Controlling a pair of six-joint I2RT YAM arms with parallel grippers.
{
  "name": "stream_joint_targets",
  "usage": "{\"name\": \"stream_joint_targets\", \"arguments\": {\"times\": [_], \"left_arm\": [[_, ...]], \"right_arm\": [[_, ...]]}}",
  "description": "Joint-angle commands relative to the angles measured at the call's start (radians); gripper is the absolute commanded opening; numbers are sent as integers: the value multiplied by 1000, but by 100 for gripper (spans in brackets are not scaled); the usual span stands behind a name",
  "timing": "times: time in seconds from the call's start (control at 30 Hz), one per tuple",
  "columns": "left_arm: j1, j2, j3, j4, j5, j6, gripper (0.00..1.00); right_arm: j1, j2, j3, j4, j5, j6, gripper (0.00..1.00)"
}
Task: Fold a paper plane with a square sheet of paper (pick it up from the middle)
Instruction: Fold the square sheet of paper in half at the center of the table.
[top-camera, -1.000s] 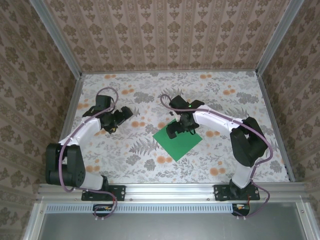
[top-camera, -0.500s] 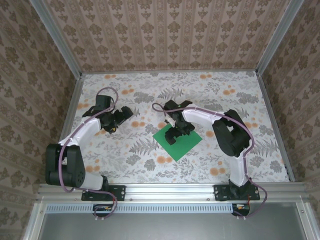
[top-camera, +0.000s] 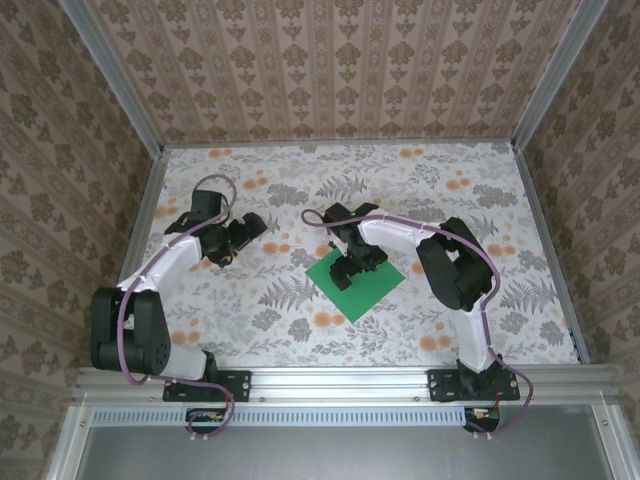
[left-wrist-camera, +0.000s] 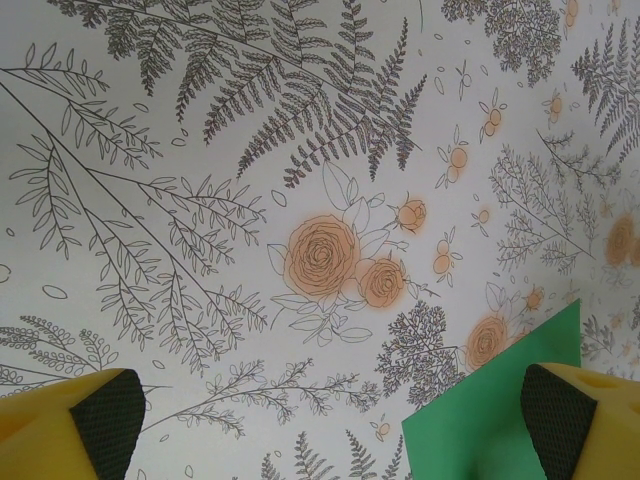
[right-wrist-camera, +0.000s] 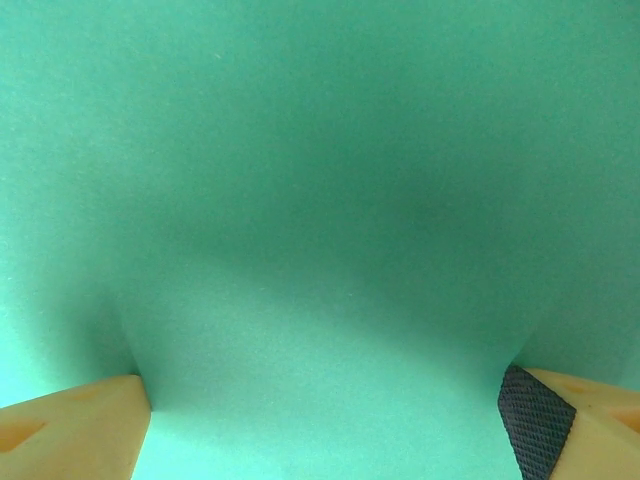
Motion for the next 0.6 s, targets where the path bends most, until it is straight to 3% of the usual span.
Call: {"name": "stream_joint_targets", "arguments": {"times": [0.0,0.37,0.47,0.57], "left_arm": [[7,10,17,-20,8,-2,100],[7,10,16,-21,13,-8,100],[3,9,13,-16,16,-10,100],[-3,10,5,-2,27,-9,100]], "right_arm": [[-2,113,-54,-20,80,31,92],[-7,86,-61,6,39,38,85],[-9,31,-66,44,-50,53,76],[-9,-34,-79,103,-182,87,56]]}}
